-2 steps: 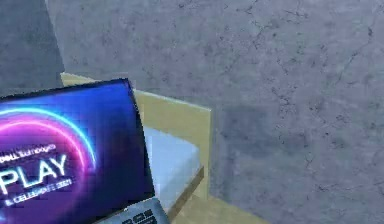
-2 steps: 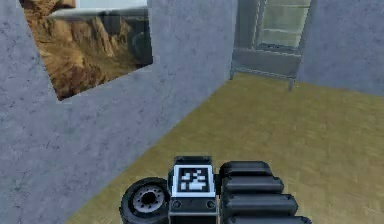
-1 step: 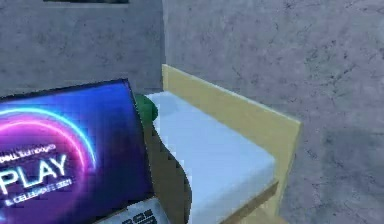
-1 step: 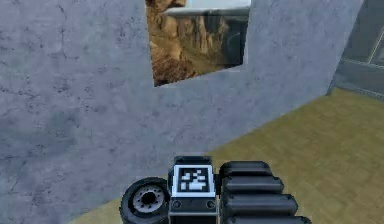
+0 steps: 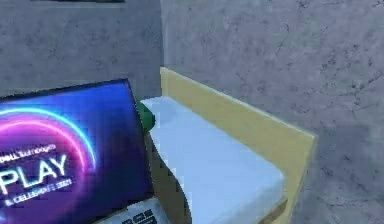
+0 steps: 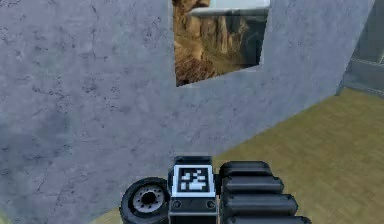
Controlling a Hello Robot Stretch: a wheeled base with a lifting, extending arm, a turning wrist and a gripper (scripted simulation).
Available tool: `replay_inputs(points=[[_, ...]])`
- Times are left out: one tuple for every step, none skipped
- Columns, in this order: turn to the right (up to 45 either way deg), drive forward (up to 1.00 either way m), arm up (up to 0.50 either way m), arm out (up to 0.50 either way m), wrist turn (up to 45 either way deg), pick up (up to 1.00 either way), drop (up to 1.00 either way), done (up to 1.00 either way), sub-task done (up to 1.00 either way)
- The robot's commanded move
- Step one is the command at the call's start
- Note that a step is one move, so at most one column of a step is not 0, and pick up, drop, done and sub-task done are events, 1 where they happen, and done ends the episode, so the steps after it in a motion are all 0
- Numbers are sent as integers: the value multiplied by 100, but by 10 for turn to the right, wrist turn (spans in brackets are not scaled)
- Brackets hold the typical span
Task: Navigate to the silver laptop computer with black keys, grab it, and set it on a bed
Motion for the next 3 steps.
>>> replay_inputs(points=[[-450,0,0,0,0,0,0,0,0],[-450,0,0,0,0,0,0,0,0],[-450,0,0,0,0,0,0,0,0]])
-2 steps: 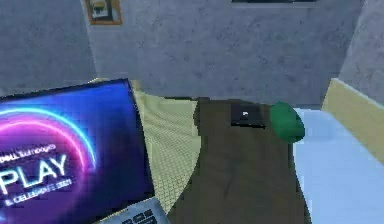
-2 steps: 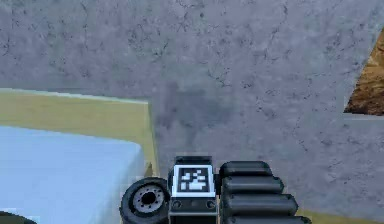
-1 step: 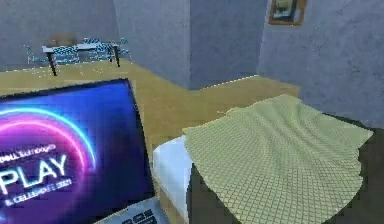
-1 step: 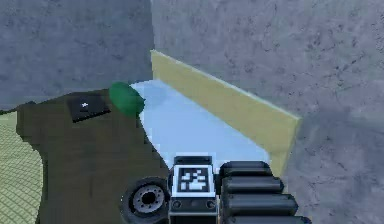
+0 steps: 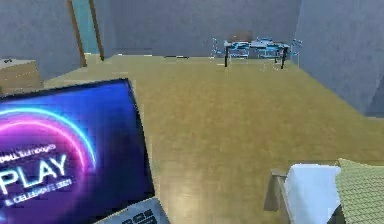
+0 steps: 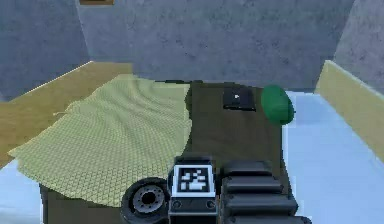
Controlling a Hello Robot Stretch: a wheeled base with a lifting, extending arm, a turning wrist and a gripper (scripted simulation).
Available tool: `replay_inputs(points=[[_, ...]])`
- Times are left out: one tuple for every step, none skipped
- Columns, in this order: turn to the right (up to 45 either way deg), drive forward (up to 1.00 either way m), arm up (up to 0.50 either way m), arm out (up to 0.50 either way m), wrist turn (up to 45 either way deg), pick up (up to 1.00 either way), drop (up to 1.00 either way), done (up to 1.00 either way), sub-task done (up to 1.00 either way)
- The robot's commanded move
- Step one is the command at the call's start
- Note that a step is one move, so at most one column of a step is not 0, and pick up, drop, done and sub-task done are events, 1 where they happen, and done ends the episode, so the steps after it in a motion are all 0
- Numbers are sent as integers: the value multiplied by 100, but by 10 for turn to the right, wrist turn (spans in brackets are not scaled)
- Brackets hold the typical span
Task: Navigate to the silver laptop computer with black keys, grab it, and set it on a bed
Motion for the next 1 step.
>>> replay_inputs(points=[[-300,0,0,0,0,0,0,0,0]])
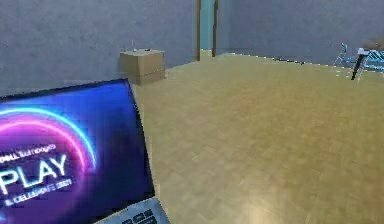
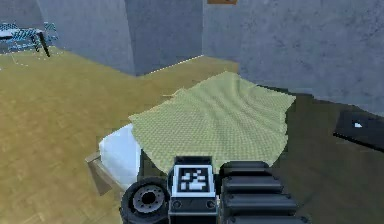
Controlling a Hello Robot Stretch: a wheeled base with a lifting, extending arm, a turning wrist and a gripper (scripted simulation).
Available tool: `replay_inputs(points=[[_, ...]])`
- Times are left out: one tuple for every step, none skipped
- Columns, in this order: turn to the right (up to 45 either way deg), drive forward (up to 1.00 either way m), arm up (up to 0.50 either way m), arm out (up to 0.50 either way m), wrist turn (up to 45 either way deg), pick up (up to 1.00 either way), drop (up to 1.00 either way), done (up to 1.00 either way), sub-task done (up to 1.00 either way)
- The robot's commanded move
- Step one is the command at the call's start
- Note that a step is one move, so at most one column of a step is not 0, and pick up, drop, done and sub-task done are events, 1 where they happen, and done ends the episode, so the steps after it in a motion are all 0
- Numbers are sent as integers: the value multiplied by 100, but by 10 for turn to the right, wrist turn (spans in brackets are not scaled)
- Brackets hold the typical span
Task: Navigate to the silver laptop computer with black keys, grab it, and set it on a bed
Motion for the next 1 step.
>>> replay_inputs(points=[[450,0,0,0,0,0,0,0,0]])
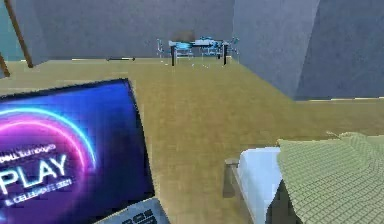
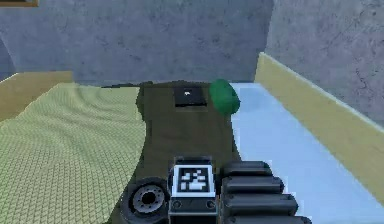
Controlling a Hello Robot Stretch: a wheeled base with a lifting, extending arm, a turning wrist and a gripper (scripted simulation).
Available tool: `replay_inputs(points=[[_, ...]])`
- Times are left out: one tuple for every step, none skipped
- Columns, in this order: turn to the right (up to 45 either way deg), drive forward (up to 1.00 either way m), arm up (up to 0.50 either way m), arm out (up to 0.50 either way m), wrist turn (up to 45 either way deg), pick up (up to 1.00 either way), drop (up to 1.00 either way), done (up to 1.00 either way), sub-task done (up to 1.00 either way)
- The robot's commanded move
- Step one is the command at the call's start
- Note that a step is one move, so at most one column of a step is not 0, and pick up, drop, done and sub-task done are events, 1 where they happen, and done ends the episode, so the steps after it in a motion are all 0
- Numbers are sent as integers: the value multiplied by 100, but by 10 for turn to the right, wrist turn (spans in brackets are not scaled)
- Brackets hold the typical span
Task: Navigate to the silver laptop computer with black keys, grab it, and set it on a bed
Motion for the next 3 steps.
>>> replay_inputs(points=[[450,0,0,0,0,0,0,0,0],[450,0,0,0,0,0,0,0,0],[240,0,0,0,0,0,0,0,0]])
